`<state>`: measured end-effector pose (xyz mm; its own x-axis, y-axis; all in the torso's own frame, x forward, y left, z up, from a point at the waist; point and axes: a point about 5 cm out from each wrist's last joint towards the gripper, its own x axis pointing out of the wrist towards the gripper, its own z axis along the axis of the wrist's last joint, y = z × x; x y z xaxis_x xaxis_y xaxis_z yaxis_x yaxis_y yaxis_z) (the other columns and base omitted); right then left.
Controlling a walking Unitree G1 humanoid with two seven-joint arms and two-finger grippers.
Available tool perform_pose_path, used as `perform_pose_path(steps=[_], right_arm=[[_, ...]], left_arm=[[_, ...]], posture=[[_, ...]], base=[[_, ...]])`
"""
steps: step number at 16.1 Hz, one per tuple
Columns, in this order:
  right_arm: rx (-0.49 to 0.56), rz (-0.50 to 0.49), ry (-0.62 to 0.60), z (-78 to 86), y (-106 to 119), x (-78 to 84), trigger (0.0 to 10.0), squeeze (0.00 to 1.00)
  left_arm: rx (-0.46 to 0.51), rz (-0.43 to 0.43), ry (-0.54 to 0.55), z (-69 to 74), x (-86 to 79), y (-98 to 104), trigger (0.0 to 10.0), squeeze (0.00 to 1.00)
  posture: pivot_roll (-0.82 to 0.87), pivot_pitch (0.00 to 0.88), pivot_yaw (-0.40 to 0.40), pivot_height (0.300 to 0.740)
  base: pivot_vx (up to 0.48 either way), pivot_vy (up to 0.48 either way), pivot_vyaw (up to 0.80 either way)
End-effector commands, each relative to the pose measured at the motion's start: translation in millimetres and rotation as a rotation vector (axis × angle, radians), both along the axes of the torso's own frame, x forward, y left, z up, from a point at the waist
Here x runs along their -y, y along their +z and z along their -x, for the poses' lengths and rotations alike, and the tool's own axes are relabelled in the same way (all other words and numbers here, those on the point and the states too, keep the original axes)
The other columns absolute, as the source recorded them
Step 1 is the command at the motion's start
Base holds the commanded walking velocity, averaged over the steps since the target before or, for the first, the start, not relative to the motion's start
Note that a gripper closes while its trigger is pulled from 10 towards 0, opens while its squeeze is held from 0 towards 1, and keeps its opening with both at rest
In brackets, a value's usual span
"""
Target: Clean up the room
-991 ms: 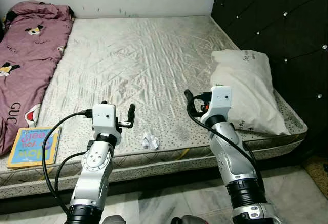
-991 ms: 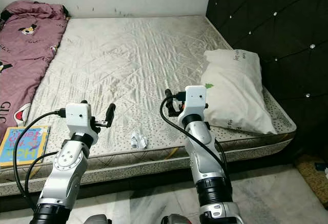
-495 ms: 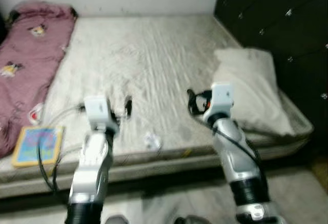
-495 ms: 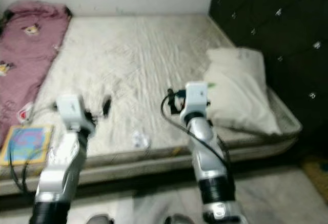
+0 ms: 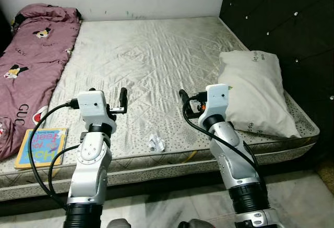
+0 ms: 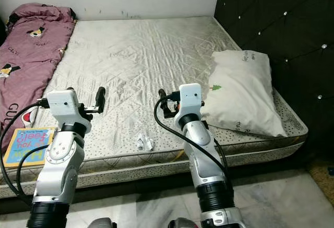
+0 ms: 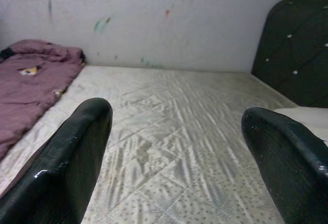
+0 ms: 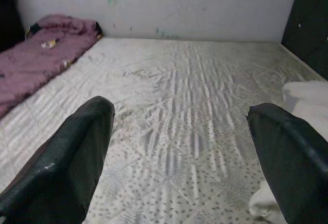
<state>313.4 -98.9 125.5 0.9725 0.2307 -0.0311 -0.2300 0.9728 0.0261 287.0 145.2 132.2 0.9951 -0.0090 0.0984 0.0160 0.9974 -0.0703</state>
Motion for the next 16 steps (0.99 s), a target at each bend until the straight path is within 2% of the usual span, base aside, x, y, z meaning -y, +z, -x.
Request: perform_pose_path(steps=[1,4,8,16], right_arm=[[0.021,-0.004,0.012,-0.4,5.1,-2.2,10.0,0.00],[0.009,-0.046,-0.020,-0.5,4.9,2.3,10.0,0.00],[0.006,-0.039,-0.040,-1.9,4.3,5.1,10.0,0.00],[-0.003,-0.062,-0.006,1.3,3.1,1.5,10.0,0.00]], left_arm=[[0.009,-0.002,0.007,1.7,-1.2,1.8,10.0,0.00],[-0.011,-0.005,0.003,1.0,-1.2,0.2,10.0,0.00],[-0.011,0.008,-0.003,-0.3,-0.5,1.3,10.0,0.00],[-0.026,0.025,0.004,1.1,-0.1,-0.4,10.0,0.00]], posture=[[0.06,0.000,-0.018,0.740],[0.05,0.000,-0.014,0.740],[0.05,0.000,-0.017,0.740],[0.05,0.000,-0.021,0.740]], base=[[0.000,0.000,0.80],[0.000,0.000,0.00],[0.000,0.000,0.00],[0.000,0.000,0.00]])
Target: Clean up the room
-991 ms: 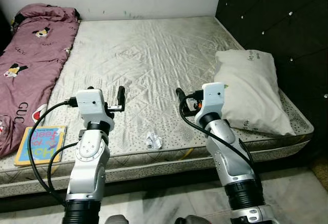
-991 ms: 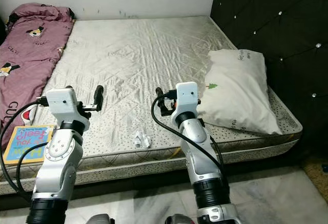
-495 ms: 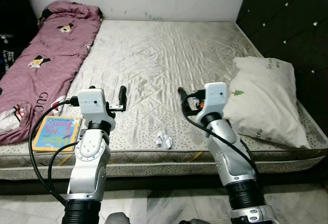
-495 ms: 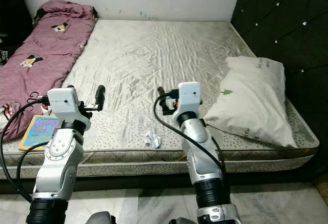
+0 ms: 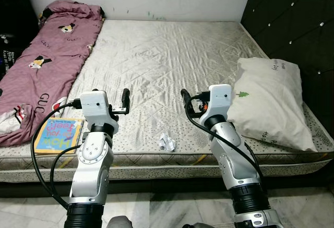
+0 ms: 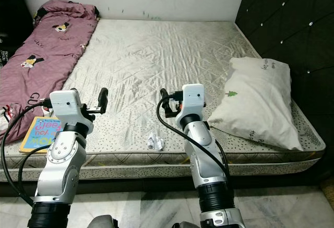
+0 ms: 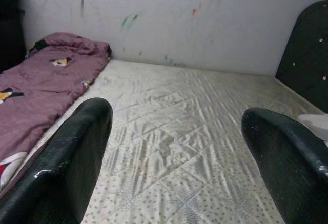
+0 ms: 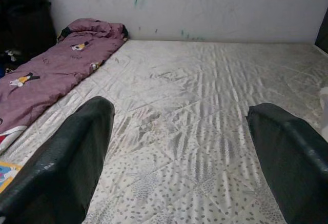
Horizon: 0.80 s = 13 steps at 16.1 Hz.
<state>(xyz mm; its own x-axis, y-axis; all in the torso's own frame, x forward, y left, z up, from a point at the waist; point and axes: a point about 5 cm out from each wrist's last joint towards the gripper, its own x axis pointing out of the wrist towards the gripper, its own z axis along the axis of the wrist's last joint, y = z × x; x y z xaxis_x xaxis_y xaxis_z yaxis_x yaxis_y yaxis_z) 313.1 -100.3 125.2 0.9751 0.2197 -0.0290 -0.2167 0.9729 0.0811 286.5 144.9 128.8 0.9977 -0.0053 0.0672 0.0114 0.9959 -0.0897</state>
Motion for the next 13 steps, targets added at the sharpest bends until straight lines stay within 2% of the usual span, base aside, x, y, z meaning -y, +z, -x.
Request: perform_pose_path(steps=[1,6,8,9,10,13], right_arm=[[0.007,-0.007,0.010,1.0,3.3,-0.1,10.0,0.00],[0.006,0.003,0.034,1.5,1.1,-2.5,10.0,0.00],[0.003,0.004,0.034,1.3,0.4,-2.2,10.0,0.00],[0.002,0.004,0.036,1.2,0.5,-2.2,10.0,0.00],[0.004,0.005,0.039,1.1,0.8,-2.5,10.0,0.00],[0.006,0.008,0.042,1.5,1.0,-2.4,10.0,0.00]], left_arm=[[0.006,0.009,0.003,0.0,-0.4,3.5,10.0,0.00],[0.002,0.045,0.062,-1.1,-4.1,3.8,10.0,0.00],[-0.003,0.032,0.083,-1.6,-6.2,4.3,10.0,0.00],[-0.028,-0.010,0.122,-2.0,-9.2,2.0,10.0,0.00],[-0.018,-0.002,0.078,-1.2,-8.9,0.6,10.0,0.00],[-0.029,0.007,0.063,2.3,-11.6,-2.8,10.0,0.00]], posture=[[0.05,0.000,-0.019,0.740],[0.05,0.000,-0.022,0.740],[0.05,0.000,-0.023,0.740],[0.05,0.000,-0.024,0.740],[0.05,0.000,-0.024,0.740],[0.05,0.004,-0.024,0.740]], base=[[0.000,0.000,0.00],[0.000,0.000,0.00],[0.000,0.000,0.00],[0.000,0.000,0.00],[0.000,0.000,0.00],[0.000,0.000,0.00]])
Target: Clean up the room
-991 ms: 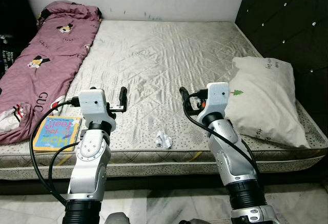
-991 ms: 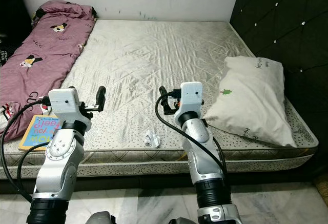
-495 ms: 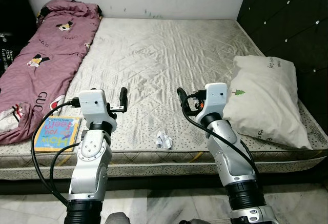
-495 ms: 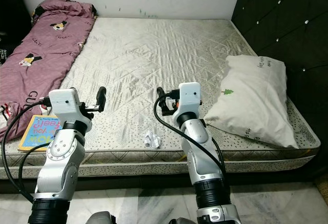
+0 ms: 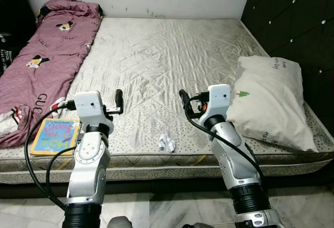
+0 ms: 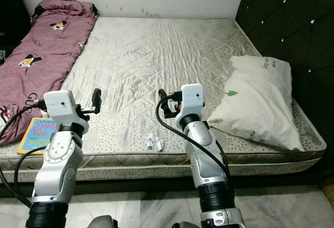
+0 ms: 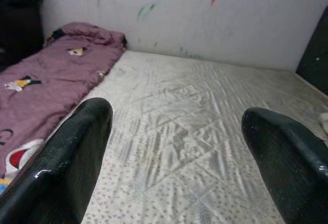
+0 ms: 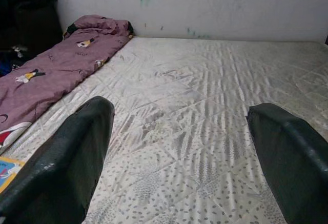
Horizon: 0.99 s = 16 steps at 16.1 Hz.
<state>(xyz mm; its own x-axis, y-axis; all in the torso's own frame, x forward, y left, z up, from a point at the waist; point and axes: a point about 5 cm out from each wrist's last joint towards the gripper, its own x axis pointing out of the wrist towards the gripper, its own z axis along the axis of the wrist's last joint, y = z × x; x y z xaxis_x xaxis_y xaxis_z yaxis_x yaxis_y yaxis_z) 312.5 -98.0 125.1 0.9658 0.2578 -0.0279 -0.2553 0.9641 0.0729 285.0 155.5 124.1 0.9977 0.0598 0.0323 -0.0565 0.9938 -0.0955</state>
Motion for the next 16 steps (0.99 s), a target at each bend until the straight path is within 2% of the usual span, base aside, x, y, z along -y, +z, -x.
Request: perform_pose_path(steps=[1,16], right_arm=[[0.001,0.005,0.003,1.4,0.0,0.1,10.0,0.00],[0.000,0.027,0.014,0.7,-4.2,-1.2,10.0,0.00]], left_arm=[[0.011,0.010,-0.012,1.7,-0.9,2.1,10.0,0.00],[0.010,0.025,-0.051,2.3,4.9,1.9,10.0,0.00]], posture=[[0.05,0.004,-0.026,0.740],[0.07,0.000,-0.032,0.740]], base=[[0.000,0.000,0.00],[0.268,0.000,0.00]])
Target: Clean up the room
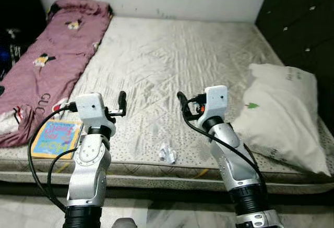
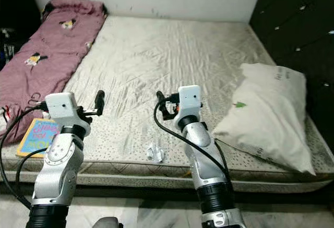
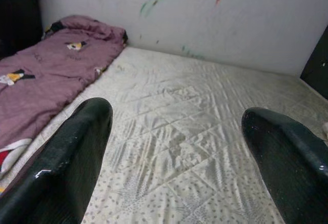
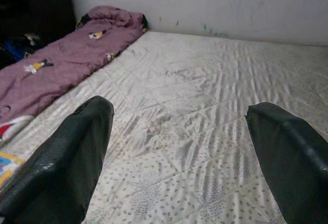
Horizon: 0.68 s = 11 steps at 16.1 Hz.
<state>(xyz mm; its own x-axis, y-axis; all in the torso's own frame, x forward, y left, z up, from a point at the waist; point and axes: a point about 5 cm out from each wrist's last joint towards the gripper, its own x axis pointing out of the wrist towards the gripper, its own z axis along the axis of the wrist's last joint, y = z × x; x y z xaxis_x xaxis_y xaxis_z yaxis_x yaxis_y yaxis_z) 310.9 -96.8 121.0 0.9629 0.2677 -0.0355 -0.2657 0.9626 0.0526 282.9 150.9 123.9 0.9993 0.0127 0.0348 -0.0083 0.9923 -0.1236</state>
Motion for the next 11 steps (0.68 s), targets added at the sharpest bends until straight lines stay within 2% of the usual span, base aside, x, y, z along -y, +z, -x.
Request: perform_pose_path(steps=[1,7,11], right_arm=[[0.000,0.005,0.003,-0.9,-1.5,-0.2,10.0,0.00],[0.003,-0.016,0.003,-4.9,-0.7,-3.6,10.0,0.00],[0.011,0.001,0.004,-5.1,-0.7,-3.2,10.0,0.00]], left_arm=[[0.008,0.010,-0.018,1.3,1.3,1.6,10.0,0.00],[0.017,0.014,0.002,-1.2,0.8,3.4,10.0,0.00],[0.007,0.008,-0.004,-2.8,5.2,2.2,10.0,0.00]], posture=[[0.07,0.000,-0.034,0.740],[0.06,0.000,-0.028,0.740],[0.06,0.000,-0.030,0.740]], base=[[0.356,0.000,0.00],[0.342,0.000,0.00],[0.000,0.000,0.00]])
